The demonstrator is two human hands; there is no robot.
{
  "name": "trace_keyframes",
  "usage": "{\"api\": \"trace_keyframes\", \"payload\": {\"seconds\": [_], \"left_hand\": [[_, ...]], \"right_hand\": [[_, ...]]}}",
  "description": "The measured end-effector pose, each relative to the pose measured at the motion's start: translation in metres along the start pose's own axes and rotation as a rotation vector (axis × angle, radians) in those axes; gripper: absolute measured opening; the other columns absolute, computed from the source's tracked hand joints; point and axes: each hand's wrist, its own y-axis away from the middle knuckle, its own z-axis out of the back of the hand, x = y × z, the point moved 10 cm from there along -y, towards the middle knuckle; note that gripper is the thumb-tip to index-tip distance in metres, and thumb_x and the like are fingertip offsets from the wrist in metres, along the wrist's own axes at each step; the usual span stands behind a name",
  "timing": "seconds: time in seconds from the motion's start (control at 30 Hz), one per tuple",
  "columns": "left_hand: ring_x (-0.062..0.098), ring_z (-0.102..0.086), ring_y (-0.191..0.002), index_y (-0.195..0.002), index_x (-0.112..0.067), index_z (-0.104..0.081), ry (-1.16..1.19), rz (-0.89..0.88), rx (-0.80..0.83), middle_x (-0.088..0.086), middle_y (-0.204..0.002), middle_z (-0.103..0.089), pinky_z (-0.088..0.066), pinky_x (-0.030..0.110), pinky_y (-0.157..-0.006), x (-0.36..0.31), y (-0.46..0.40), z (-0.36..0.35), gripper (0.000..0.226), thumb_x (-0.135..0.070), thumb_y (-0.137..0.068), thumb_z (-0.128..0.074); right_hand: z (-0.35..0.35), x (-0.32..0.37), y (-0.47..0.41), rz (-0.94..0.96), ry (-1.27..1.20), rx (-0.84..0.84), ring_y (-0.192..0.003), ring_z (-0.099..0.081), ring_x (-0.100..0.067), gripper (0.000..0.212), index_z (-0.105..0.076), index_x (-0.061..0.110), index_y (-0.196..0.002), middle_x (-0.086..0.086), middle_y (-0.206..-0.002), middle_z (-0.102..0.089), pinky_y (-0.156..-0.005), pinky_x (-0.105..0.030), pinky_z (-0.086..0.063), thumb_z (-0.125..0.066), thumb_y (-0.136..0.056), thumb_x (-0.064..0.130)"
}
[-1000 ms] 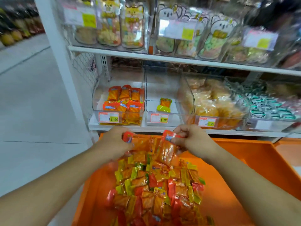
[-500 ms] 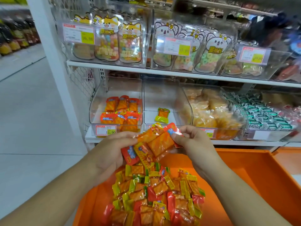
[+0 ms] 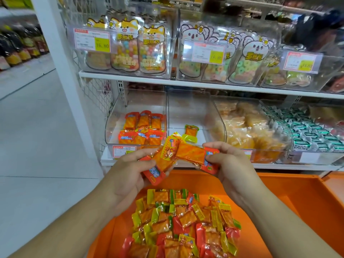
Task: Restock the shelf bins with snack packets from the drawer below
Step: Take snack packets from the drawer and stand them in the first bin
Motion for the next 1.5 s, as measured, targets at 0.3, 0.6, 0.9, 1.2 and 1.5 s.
{"api": "trace_keyframes", "payload": {"seconds": [0.3, 0.6, 0.9, 1.2, 1.5], "left_hand": [[0.032, -0.073, -0.111, -0.129, -0.013, -0.068, -0.167, 0.029, 0.121, 0.014, -0.117, -0.076, -0.055, 0.051, -0.097, 0.003, 0.008, -0.010, 0.038, -0.024, -0.092, -0.067], [0.022, -0.071, -0.114, -0.121, -0.042, -0.070, -0.474, -0.021, 0.077, -0.004, -0.125, -0.072, -0.060, 0.050, -0.094, 0.005, 0.002, 0.003, 0.072, -0.036, -0.055, -0.099], [0.007, -0.062, -0.117, -0.118, -0.053, -0.067, -0.721, -0.149, -0.028, -0.023, -0.121, -0.067, -0.058, 0.045, -0.098, -0.004, 0.006, 0.002, 0.046, -0.045, -0.078, -0.087], [0.027, -0.067, -0.098, -0.113, -0.014, -0.075, -0.294, -0.132, -0.032, 0.015, -0.106, -0.077, -0.050, 0.041, -0.091, -0.021, 0.001, 0.017, 0.037, -0.017, -0.078, -0.085], [0.004, -0.072, -0.096, -0.100, -0.031, -0.081, -0.486, -0.096, -0.073, -0.018, -0.096, -0.079, -0.055, 0.028, -0.091, -0.008, 0.001, 0.012, 0.013, -0.037, -0.090, -0.076]], "right_hand": [[-0.022, 0.025, 0.024, 0.303, 0.451, 0.132, -0.062, -0.042, -0.012, 0.034, -0.074, 0.027, -0.104, 0.008, -0.067, -0.044, -0.057, -0.028, -0.041, -0.078, -0.087, -0.002], [-0.029, 0.036, 0.034, 0.420, 0.510, 0.072, -0.066, -0.052, -0.014, 0.036, -0.075, 0.028, -0.107, -0.006, -0.080, -0.060, -0.061, -0.018, -0.049, -0.081, -0.085, 0.000], [-0.037, 0.039, 0.040, 0.492, 0.616, 0.026, -0.088, -0.068, -0.002, 0.033, -0.072, 0.036, -0.112, 0.018, -0.092, -0.074, -0.070, -0.021, -0.059, -0.078, -0.091, 0.011], [-0.022, 0.042, 0.024, 0.467, 0.454, 0.043, -0.081, -0.068, -0.031, 0.030, -0.075, 0.029, -0.100, -0.007, -0.087, -0.073, -0.072, -0.045, -0.062, -0.077, -0.090, 0.000], [-0.050, 0.033, 0.036, 0.508, 0.668, 0.169, -0.070, -0.061, -0.014, 0.023, -0.077, 0.033, -0.092, 0.018, -0.071, -0.062, -0.064, -0.027, -0.052, -0.083, -0.086, 0.012]]}}
